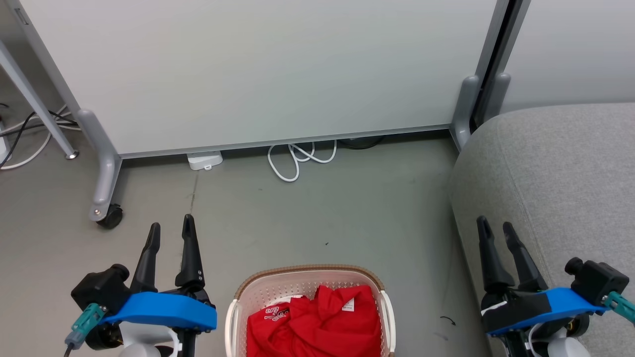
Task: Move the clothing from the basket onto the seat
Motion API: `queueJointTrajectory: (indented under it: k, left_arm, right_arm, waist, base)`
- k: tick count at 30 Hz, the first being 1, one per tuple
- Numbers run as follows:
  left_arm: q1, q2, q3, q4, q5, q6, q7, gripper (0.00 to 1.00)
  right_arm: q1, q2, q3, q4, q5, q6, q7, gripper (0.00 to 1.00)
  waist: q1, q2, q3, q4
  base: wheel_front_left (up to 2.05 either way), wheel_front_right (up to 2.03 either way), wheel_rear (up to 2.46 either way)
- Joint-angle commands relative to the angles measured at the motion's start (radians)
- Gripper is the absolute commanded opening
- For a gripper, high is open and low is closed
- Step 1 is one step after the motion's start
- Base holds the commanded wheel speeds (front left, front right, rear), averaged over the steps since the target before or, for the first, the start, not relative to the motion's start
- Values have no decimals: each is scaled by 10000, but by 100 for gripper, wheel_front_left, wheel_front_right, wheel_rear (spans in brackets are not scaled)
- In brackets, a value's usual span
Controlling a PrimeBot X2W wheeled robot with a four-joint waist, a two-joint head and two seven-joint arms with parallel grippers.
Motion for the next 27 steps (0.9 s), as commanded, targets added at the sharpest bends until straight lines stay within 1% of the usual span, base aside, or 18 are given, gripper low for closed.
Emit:
queueJointTrajectory:
  k: [1,14,27]
  left_arm:
    - [-197,82,-27,-82,246,32,-92,100]
    - [-222,146,-285,-80,1527,124,-413,100]
    - [-285,174,-559,-51,2683,146,-691,100]
  right_arm:
    - [-192,-71,34,-50,-261,19,-77,100]
    - [-266,-82,127,53,-1608,21,-397,100]
    - [-328,-88,254,144,-2721,24,-685,100]
  waist:
    - [0,-1,0,5]
    - [0,-1,16,77]
    - [0,-1,69,131]
  base:
    - [0,0,0]
    - [0,0,0]
    - [0,0,0]
